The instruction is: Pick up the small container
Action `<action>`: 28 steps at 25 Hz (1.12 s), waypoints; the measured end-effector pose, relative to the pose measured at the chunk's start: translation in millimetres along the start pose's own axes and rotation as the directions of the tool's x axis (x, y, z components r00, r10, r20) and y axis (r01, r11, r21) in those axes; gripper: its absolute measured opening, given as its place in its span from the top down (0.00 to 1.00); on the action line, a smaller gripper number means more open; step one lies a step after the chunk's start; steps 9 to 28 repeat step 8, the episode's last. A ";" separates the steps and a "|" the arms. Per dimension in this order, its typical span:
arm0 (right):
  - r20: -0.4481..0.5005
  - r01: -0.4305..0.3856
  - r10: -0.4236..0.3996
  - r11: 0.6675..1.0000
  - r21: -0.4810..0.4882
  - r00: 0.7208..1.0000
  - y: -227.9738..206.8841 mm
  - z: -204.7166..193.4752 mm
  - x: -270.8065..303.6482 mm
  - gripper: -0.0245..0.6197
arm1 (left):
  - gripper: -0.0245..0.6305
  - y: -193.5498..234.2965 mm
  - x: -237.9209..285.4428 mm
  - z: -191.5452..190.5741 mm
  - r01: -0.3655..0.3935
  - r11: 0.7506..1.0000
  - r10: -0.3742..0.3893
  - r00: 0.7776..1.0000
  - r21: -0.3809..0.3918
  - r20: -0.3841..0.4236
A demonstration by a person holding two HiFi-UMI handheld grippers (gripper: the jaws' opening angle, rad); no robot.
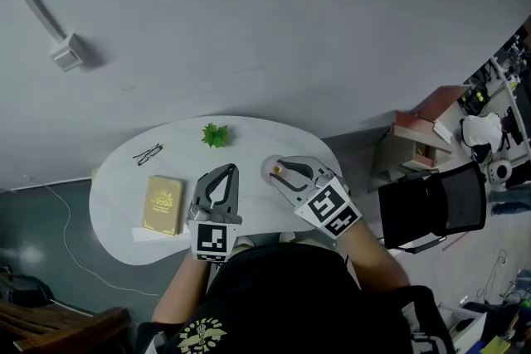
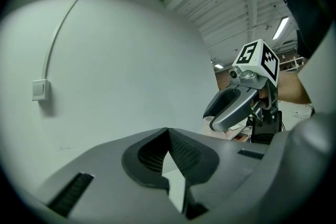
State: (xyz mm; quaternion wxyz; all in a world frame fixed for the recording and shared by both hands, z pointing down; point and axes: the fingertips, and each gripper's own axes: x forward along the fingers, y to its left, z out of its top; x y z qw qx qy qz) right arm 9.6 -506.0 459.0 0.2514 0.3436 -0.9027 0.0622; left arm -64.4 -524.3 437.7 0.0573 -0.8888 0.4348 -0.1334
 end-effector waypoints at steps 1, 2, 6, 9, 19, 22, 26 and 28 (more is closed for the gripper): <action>0.003 -0.003 0.003 1.000 0.002 1.000 0.5 0.4 -1.0 0.75 | 0.96 -1.5 0.0 -0.3 0.001 1.000 -0.001 1.000 0.000 -0.001; 0.005 -0.006 0.006 1.000 0.002 1.000 0.8 0.4 -1.7 0.75 | 0.96 -2.5 0.2 -0.6 0.001 1.000 -0.001 1.000 0.001 -0.003; 0.003 -0.010 0.010 1.000 0.000 1.000 1.6 -3.1 -6.6 0.75 | 0.96 -8.6 1.5 -0.4 0.003 1.000 -0.003 1.000 0.004 -0.010; 0.003 -0.012 0.012 1.000 -0.003 1.000 1.2 -4.8 -9.5 0.75 | 0.96 -12.1 2.7 0.7 0.004 1.000 -0.004 1.000 0.004 -0.010; 0.003 -0.012 0.012 1.000 -0.003 1.000 1.2 -4.8 -9.5 0.75 | 0.96 -12.1 2.7 0.7 0.004 1.000 -0.004 1.000 0.004 -0.010; 0.003 -0.012 0.012 1.000 -0.003 1.000 1.2 -4.8 -9.5 0.75 | 0.96 -12.1 2.7 0.7 0.004 1.000 -0.004 1.000 0.004 -0.010; 0.003 -0.012 0.012 1.000 -0.003 1.000 1.2 -4.8 -9.5 0.75 | 0.96 -12.1 2.7 0.7 0.004 1.000 -0.004 1.000 0.004 -0.010; 0.003 -0.012 0.012 1.000 -0.003 1.000 1.2 -4.8 -9.5 0.75 | 0.96 -12.1 2.7 0.7 0.004 1.000 -0.004 1.000 0.004 -0.010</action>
